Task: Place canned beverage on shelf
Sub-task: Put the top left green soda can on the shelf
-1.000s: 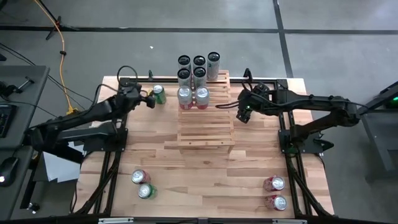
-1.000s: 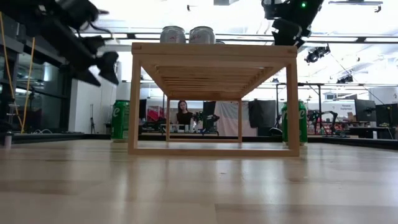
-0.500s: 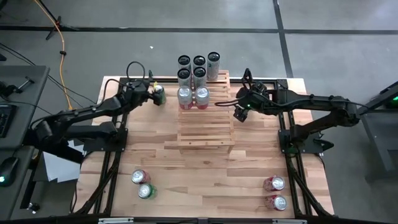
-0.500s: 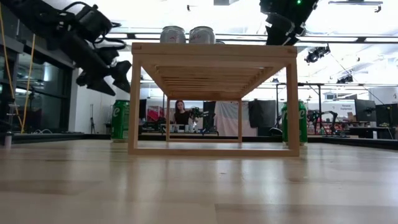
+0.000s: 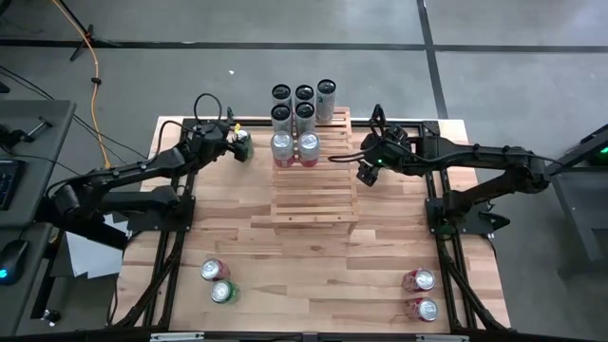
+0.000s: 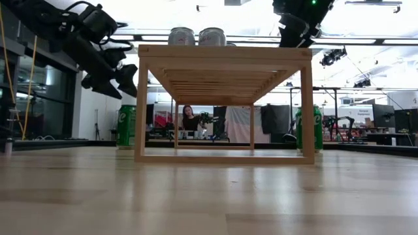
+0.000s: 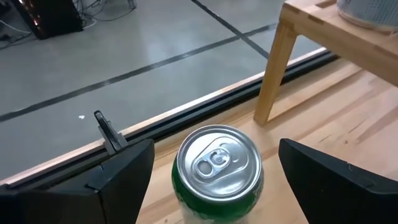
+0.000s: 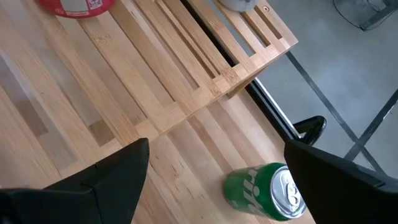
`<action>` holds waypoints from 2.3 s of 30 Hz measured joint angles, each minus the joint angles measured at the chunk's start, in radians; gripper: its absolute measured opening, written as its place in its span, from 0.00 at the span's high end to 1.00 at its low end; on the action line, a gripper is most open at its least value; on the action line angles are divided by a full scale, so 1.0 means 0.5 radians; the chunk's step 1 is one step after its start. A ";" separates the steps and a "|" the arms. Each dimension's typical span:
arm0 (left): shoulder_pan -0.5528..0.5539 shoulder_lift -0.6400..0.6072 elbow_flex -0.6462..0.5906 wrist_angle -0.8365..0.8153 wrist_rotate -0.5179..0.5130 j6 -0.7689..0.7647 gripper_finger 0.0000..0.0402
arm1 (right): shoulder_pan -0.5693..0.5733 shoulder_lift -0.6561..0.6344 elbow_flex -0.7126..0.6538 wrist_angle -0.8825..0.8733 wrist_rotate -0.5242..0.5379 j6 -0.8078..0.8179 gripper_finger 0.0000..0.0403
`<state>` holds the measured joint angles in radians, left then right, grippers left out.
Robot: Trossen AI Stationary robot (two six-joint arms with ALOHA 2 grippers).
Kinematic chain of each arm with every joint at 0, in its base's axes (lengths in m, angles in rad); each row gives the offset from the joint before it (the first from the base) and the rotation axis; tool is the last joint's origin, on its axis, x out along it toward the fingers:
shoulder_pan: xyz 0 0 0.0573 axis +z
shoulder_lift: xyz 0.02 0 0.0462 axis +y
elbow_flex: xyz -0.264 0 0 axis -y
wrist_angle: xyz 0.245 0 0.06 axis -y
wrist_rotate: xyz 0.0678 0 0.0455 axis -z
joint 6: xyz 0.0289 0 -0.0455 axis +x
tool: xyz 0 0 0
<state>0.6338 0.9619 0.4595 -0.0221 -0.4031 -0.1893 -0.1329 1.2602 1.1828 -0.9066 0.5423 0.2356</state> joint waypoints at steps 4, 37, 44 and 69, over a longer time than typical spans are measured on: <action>0.000 0.000 0.000 0.001 0.006 0.022 0.15 | 0.000 0.000 0.001 0.000 -0.001 0.037 0.11; 0.048 0.346 0.000 0.313 -0.051 -0.089 0.01 | 0.001 0.002 0.002 0.032 -0.076 0.060 0.11; 0.109 0.453 0.001 0.358 -0.039 -0.128 0.01 | 0.001 0.002 0.002 0.031 -0.076 0.060 0.11; 0.190 0.551 0.000 0.238 0.142 -0.062 0.26 | 0.001 0.002 0.002 0.043 -0.075 0.059 0.11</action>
<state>0.7288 1.2372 0.4595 0.0970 -0.3322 -0.2204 -0.1326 1.2610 1.1839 -0.8848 0.5049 0.2649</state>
